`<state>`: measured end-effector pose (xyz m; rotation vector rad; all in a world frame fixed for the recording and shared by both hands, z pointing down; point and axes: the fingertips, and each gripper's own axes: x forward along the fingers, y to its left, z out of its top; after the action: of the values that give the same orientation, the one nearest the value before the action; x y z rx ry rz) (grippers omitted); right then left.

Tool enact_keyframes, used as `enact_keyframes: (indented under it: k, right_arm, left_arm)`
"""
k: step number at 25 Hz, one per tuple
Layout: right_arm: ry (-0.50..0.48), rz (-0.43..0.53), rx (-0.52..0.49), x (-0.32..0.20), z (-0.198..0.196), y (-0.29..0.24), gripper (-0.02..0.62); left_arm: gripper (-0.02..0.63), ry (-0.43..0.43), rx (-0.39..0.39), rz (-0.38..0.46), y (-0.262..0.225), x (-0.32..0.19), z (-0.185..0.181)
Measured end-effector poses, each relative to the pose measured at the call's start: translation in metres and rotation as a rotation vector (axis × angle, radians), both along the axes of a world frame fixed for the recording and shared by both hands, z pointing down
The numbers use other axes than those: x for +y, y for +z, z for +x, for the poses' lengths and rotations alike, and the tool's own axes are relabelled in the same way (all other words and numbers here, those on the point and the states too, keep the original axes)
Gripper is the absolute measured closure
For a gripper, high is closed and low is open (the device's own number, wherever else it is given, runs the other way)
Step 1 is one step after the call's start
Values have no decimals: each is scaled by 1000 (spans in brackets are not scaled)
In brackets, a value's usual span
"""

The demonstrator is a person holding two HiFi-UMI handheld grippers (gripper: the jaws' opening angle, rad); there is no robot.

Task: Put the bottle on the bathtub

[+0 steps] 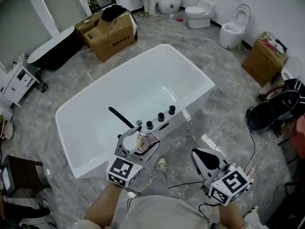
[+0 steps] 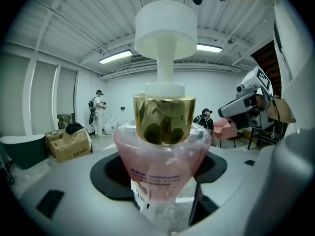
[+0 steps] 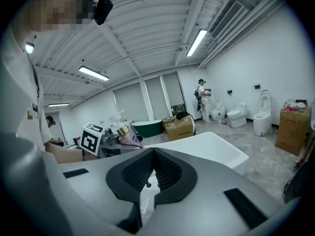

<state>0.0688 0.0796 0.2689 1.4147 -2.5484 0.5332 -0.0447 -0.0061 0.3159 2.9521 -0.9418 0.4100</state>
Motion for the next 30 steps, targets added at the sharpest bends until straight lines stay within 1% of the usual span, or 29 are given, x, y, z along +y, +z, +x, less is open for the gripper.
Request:
enact_keyframes:
  k: [3,7,11,14,18,20,24,28,30]
  right_arm:
    - [-13,-22,6,-45,-3,13,569]
    - [4,15,74,-104,-1,29,569]
    - [26,28,53,-150,-2,41,569]
    - [26,30,54,-180,-3,52,569]
    - [21,5,64,-202,1,75,569]
    - [18,-14,67,-210,2,86,569]
    - [-11,-43,62,-225,6,113,569]
    - [-51,-67,47,-236,18,143,569]
    - [-66,-72,43,-244,17,157,569]
  left_arm:
    - [264,58,-56,32,17,-37,11]
    - [264,107,-77,53,42,-77,23]
    - [264,153,-93,16,77,-108,30]
    - [264,181,-115,3,103,-128,34]
    - [264,170,-139,-43,137,-145,44]
    - [264,171,-147,-53,160,-148,45]
    - [264,181,-150,-48,189,-157,50]
    - [264,164,-188,-33,215,-167,62]
    - [264,163,-195,-33,227,-171,62]
